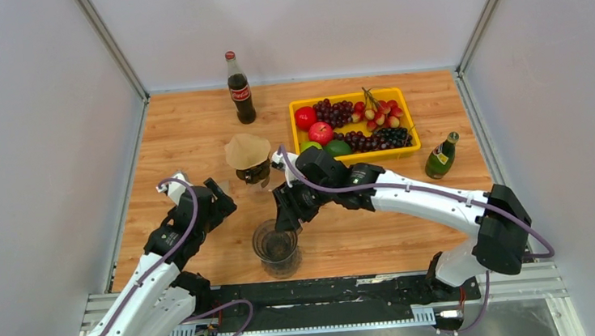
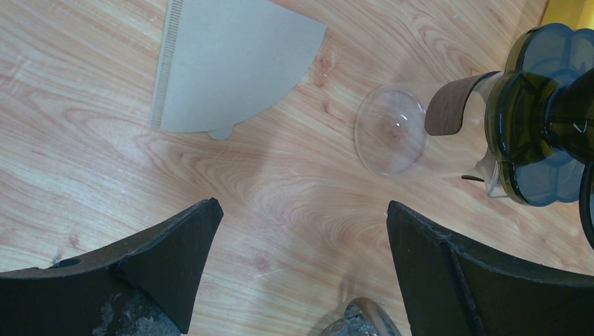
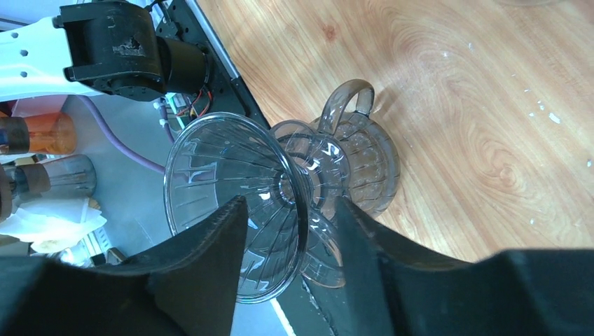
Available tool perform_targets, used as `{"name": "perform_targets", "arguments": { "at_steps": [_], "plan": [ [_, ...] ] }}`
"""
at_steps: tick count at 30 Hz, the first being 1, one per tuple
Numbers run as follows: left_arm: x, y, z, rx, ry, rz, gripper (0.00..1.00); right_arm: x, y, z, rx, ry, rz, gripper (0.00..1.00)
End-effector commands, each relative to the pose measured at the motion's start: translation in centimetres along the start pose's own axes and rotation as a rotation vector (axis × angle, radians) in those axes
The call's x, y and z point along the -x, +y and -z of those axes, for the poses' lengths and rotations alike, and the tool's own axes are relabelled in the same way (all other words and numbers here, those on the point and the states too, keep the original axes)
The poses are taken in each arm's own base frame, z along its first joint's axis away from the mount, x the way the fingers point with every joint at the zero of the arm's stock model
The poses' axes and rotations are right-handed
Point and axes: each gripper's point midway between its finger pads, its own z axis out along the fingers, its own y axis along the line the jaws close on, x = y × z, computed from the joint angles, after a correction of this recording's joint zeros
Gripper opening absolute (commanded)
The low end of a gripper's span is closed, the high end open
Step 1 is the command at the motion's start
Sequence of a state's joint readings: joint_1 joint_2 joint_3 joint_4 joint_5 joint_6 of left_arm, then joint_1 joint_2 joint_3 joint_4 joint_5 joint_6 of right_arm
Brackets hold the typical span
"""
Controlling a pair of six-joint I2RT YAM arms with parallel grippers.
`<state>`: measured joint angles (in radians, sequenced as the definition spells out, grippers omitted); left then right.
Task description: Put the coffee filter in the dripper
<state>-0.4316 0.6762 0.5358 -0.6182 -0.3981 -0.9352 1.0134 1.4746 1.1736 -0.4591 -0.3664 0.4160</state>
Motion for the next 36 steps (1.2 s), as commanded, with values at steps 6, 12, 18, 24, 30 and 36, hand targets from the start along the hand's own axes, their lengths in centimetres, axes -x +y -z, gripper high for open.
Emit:
{"name": "perform_targets", "arguments": {
  "at_steps": [6, 12, 18, 24, 30, 36],
  "plan": [
    [1.3, -0.8, 0.4, -0.017, -0.025, 0.014, 1.00, 3.6, 0.3, 3.4, -0.081, -0.181, 0.054, 0.75],
    [1.4, 0.4, -1.1, 0.052, -0.008, 0.041, 1.00, 4.4, -3.6, 6.3, -0.212, -0.295, -0.058, 1.00],
    [2.4, 1.2, -3.8, 0.078, 0.038, 0.151, 1.00, 4.3, -8.1, 10.1, -0.356, -0.417, -0.139, 1.00],
    [4.2, 3.8, -6.8, 0.220, 0.073, 0.248, 1.00, 3.3, -12.5, 12.8, -0.440, -0.475, -0.234, 1.00],
    [5.8, 6.0, -9.2, 0.396, 0.086, 0.212, 1.00, 2.3, -14.4, 13.6, -0.480, -0.477, -0.247, 1.00],
    [6.4, 6.5, -12.0, 0.475, 0.148, 0.166, 1.00, 1.8, -15.5, 14.2, -0.506, -0.481, -0.250, 1.00]
  ]
}}
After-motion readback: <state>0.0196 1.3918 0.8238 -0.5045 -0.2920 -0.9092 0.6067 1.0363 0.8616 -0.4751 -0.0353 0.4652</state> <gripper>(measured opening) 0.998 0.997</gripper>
